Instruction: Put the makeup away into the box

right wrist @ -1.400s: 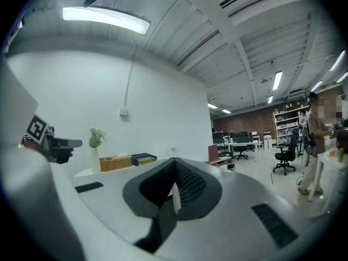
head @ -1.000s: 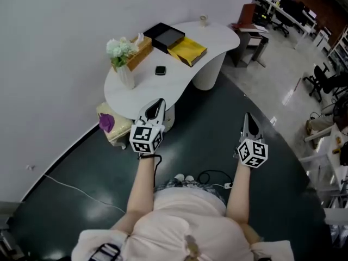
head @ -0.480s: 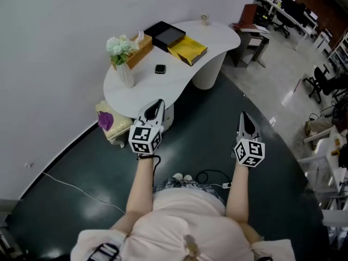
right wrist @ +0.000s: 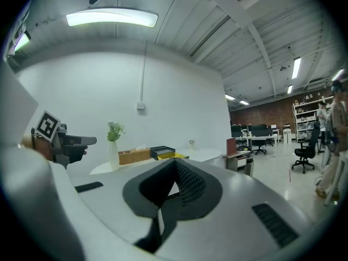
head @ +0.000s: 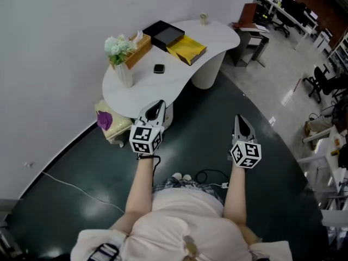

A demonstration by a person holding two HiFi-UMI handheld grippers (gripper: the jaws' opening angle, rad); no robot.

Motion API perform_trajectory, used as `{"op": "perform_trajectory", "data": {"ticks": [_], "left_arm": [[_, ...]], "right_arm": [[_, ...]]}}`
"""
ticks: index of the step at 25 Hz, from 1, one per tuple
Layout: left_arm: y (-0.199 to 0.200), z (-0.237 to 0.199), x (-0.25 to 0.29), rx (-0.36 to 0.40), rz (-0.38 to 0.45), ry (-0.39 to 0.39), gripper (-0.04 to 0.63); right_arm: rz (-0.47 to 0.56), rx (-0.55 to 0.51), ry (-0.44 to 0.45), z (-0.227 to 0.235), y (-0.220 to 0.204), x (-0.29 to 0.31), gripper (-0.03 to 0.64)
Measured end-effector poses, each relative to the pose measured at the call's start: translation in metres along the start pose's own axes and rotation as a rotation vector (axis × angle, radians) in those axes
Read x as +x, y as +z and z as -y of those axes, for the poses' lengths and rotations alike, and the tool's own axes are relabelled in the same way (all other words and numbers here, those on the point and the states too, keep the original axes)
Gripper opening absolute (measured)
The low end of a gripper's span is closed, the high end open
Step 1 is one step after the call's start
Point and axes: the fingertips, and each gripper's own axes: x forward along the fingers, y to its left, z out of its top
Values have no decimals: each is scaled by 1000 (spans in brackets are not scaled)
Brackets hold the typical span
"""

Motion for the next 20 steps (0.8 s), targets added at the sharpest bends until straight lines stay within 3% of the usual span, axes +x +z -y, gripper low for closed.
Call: {"op": "perform_trajectory", "data": {"ticks": [12, 14, 17, 20], "left_arm": [[-3, 8, 10, -1, -10, -12, 28], [-4, 9, 11, 1, -13, -15, 28], [-6, 11, 11, 4, -18, -20, 28], [-6, 10, 12, 4, -21, -18, 28]], "right_arm": [[30, 6, 20, 4, 9, 0, 22], [32, 36, 1, 9, 6, 1, 147], [67, 99, -50, 20, 3, 1, 450], [81, 107, -53, 22, 6, 3, 532]]}}
